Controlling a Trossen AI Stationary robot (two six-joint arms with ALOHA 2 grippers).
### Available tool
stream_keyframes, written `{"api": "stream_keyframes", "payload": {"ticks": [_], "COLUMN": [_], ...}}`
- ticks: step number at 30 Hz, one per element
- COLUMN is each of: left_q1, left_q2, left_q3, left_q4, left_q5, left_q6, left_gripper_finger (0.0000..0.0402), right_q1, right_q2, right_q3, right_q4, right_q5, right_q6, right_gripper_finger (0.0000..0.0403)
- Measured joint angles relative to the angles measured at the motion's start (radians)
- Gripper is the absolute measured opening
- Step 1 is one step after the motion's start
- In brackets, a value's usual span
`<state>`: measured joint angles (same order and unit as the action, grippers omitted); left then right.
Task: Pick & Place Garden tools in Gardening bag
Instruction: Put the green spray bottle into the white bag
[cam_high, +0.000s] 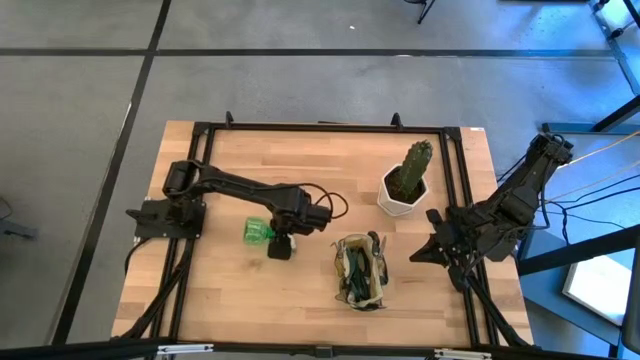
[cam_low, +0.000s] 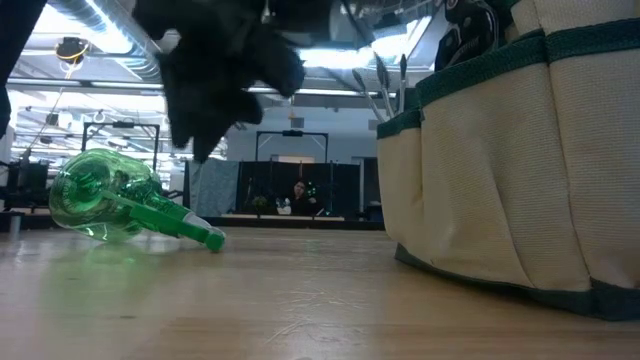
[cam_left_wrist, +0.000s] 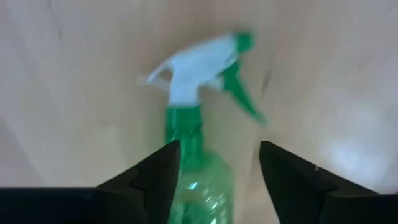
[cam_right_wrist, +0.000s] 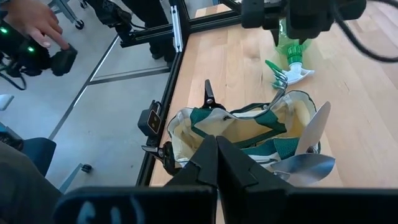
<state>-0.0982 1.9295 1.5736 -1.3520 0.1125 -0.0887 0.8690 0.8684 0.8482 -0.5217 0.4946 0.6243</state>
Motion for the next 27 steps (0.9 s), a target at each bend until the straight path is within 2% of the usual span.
{"api": "stream_keyframes", "payload": {"ticks": [4, 9, 17, 27], "left_q1": [0.000, -0.001, 0.002, 0.009], "left_q2": [0.000, 0.000, 0.000, 0.000], "left_q3": [-0.051, -0.120, -0.139, -0.180], "left_q4": [-0.011, 0.034, 0.169, 0.156], "left_q5": [-0.032, -0.047, -0.082, -0.073], "left_q6": [0.003, 0.013, 0.007, 0.013], "left_gripper_finger": [0.0248, 0.0274, 0.0278, 0.0278], "right_q1": [0.000, 0.000, 0.000, -0.010], "right_q2": [0.000, 0.000, 0.000, 0.000], "right_q3": [0.000, 0.000, 0.000, 0.000], "right_q4": [0.000, 0.000, 0.001, 0.002], "right_q5": [0.000, 0.000, 0.000, 0.002], "right_q6": [0.000, 0.019, 0.019, 0.022], "right_gripper_finger": [0.0001, 0.0001, 0.0001, 0.0001]}}
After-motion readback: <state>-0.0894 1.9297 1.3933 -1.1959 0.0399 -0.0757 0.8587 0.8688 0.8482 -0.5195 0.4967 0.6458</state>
